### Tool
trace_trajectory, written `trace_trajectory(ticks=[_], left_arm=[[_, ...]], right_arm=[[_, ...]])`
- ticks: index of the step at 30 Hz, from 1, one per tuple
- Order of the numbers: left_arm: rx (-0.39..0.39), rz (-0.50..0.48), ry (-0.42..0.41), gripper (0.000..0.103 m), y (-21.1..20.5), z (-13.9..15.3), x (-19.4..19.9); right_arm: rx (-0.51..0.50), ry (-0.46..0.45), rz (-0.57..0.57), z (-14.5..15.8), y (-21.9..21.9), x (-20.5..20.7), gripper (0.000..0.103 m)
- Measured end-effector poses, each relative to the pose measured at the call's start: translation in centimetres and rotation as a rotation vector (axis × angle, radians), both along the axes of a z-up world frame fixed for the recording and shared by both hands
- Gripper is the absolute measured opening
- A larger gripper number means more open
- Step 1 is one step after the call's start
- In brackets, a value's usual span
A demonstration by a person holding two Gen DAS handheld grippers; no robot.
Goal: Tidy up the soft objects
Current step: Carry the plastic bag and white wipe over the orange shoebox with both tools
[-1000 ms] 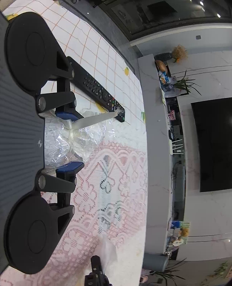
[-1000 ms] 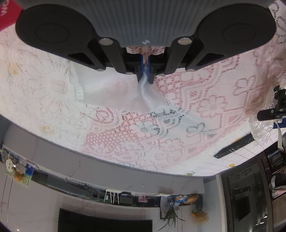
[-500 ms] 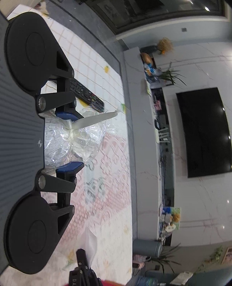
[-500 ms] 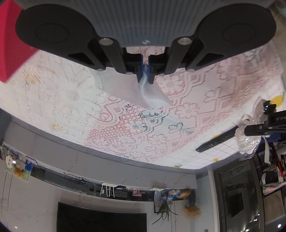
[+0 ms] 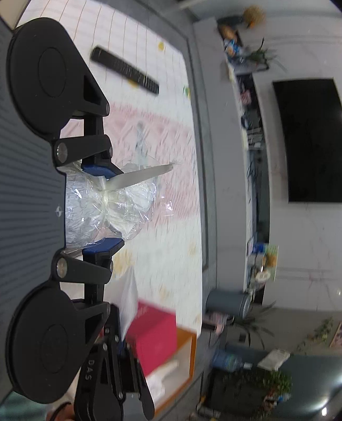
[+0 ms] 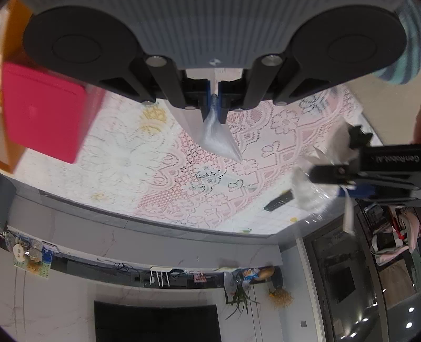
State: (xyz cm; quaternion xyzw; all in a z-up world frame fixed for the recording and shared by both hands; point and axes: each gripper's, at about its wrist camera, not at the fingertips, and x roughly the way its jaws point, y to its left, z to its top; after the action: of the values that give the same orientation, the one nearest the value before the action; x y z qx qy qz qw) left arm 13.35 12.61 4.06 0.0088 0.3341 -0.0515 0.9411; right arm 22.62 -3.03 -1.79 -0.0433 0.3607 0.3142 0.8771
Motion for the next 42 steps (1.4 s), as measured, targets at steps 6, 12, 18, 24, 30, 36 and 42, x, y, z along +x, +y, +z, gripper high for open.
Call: trace_trajectory(ticks=[6,12,18,24,30,36,42], left_arm=[[-0.054,-0.098,0.004,0.054,-3.9,1.7,-1.2],[-0.064,-0.206,-0.018,0.054,-9.0,2.7,-1.2],[-0.058,-0.325,-0.035,0.054,-15.2,3.9,0.1],[-0.062,-0.43,-0.033,0.054,-21.1,4.7,1.9],[-0.054,-0.478,0.007,0.054,-25.6,3.9,4.6],[-0.034,-0.508,0.052,0.054,-28.6,2.4,7.5],[-0.025,-0.518,0.137,0.054,-30.7,-0.5,10.4]], right_arm=[[0.002,-0.017,-0.043,2.7,-5.0,-3.5,0.001],[-0.032,-0.077,-0.111,5.5,-11.0,-5.9,0.001],[-0.075,-0.152,-0.197,9.2,-17.0,-7.1,0.001],[-0.118,-0.161,-0.261,11.7,-22.1,-6.3,0.001],[-0.146,-0.133,-0.297,12.1,-25.9,-3.9,0.001],[-0.194,-0.1,-0.322,10.7,-27.9,-1.1,0.001],[-0.194,-0.009,-0.355,7.4,-29.7,2.4,0.002]])
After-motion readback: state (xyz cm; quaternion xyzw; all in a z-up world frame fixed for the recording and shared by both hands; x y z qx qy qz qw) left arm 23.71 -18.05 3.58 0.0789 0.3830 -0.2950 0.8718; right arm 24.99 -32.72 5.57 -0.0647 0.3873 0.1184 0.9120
